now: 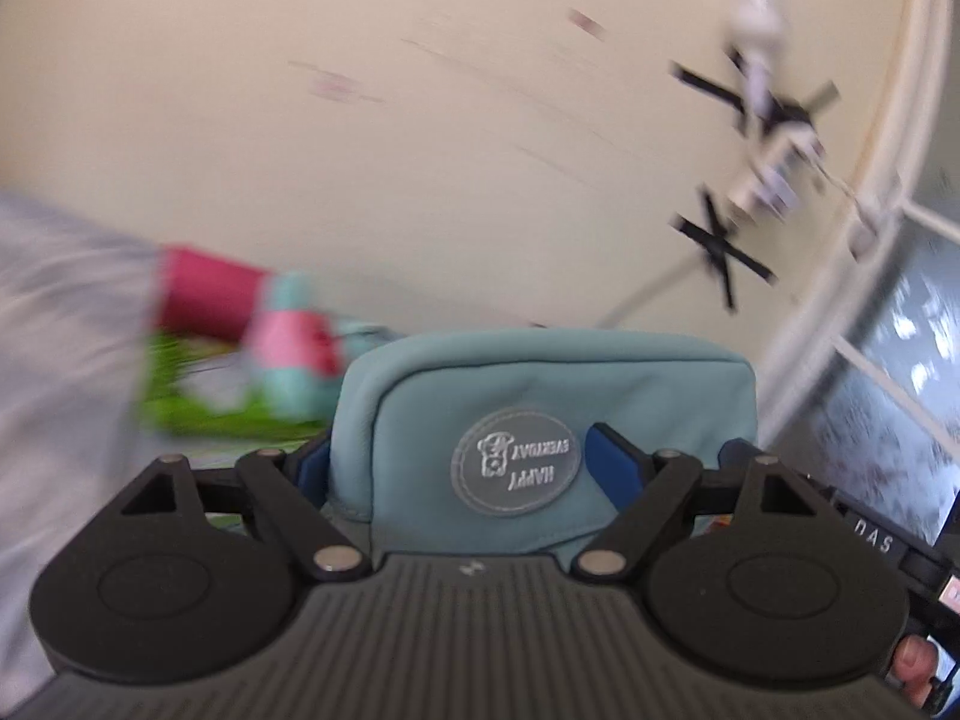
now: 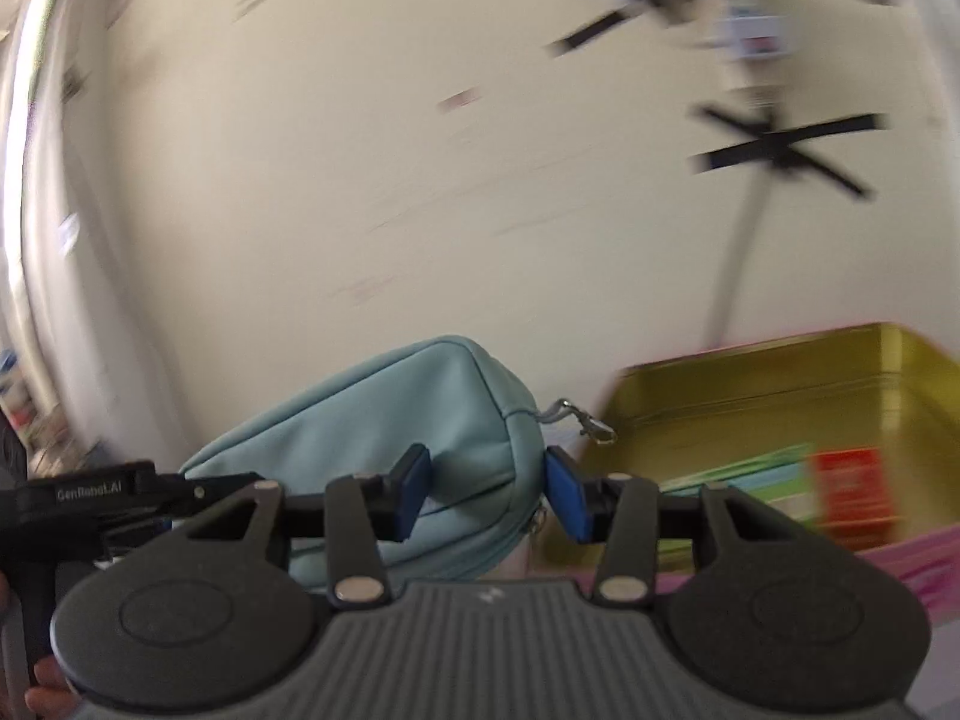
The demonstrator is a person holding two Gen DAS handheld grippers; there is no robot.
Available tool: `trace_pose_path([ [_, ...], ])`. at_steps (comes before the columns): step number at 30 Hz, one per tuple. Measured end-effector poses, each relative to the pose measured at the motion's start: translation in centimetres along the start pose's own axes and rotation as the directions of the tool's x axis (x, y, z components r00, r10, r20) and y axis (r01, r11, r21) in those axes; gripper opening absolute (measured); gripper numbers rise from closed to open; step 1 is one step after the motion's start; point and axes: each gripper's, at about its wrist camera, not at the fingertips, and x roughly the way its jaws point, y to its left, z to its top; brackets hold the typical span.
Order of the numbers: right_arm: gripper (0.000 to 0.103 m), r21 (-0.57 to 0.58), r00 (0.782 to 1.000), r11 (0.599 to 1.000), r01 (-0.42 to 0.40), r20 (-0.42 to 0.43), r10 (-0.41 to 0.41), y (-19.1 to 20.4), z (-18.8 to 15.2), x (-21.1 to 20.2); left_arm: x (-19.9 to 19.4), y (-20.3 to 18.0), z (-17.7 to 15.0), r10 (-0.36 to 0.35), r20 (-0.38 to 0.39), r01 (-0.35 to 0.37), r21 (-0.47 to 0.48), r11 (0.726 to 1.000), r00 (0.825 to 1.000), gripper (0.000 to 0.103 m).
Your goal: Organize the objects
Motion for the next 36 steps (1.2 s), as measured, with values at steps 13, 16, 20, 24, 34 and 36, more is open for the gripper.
trace_pose_path([
  [13, 0.045, 0.211, 0.958, 0.936, 0.281, -0.006, -0.286, -16.0, 2.8, 1.2, 16.1, -11.6, -0.2, -0.071, -0.146, 0.091, 0.136, 0.986, 0.987, 0.085],
  [16, 0.052, 0.228, 0.946, 0.919, 0.323, -0.033, -0.324, -17.4, 2.1, 1.6, 17.2, -13.1, -0.5, -0.072, -0.137, 0.094, 0.162, 0.982, 0.988, 0.088],
  [20, 0.06, 0.167, 0.932, 0.917, 0.362, -0.027, -0.363, -16.5, 1.3, 1.8, 17.6, -13.3, -1.1, -0.049, -0.139, 0.07, 0.152, 0.986, 0.989, 0.093],
  [24, 0.102, 0.105, 0.873, 0.881, 0.461, 0.122, -0.471, -14.5, 1.1, 0.5, 15.6, -12.7, -0.6, -0.063, -0.065, 0.073, 0.173, 0.982, 0.996, 0.093],
  [34, 0.086, 0.035, 0.97, 0.997, -0.071, 0.236, 0.061, -8.3, 1.1, -3.4, -0.1, -0.9, -0.6, 0.094, 0.133, -0.114, 0.157, 0.981, 0.987, 0.093],
  [36, 0.08, -0.015, 0.965, 0.973, -0.232, 0.123, 0.232, -4.4, 0.6, -2.7, -2.0, 2.4, -1.5, 0.176, 0.082, -0.187, 0.142, 0.972, 0.981, 0.092],
])
